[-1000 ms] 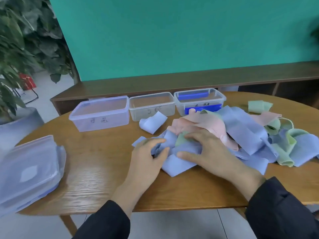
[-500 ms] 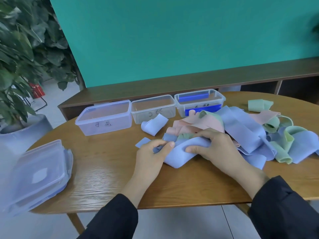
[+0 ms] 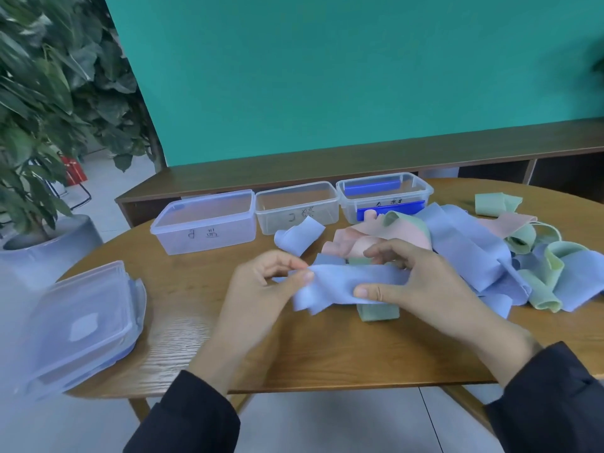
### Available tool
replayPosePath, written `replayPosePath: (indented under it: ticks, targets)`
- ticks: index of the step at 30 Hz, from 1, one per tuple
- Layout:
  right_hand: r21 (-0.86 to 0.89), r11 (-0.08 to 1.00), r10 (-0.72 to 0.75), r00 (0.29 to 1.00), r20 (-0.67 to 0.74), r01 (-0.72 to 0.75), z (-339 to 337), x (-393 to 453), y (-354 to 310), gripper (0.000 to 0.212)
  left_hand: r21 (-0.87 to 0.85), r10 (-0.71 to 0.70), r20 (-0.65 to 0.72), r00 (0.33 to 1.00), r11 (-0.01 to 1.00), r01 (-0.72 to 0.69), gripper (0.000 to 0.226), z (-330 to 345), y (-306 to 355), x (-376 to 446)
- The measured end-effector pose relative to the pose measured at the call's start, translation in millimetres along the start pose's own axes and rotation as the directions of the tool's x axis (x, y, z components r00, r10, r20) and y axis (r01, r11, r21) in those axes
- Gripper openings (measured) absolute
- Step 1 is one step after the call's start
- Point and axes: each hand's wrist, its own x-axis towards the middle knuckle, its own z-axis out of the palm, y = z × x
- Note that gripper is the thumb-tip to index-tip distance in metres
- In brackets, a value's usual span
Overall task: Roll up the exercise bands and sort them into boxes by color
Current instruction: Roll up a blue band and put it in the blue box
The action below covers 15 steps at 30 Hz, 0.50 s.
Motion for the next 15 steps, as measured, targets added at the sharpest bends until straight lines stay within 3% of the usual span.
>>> replayPosePath:
  ticks: [7,11,15]
  targets:
    - [-0.095,0.995,-0.016,0.99,0.137,0.03,9,1,-16,0.021,-0.004,0.007,-0.035,0.999,1.0,-0.007,0.004,-44,6,1]
    - [-0.004,0.999,-0.048,0.989,0.14,0.049,17,3,-24,0.015,0.04,0.023,-0.078,0.997,0.999,-0.02,0.004,-62,3,0]
    - [0.06,0.997,-0.054,0.963,0.263,0.039,30,4,-38,0.011,0.103,0.072,-0.112,0.991,0.993,-0.061,0.007,-83,3,2]
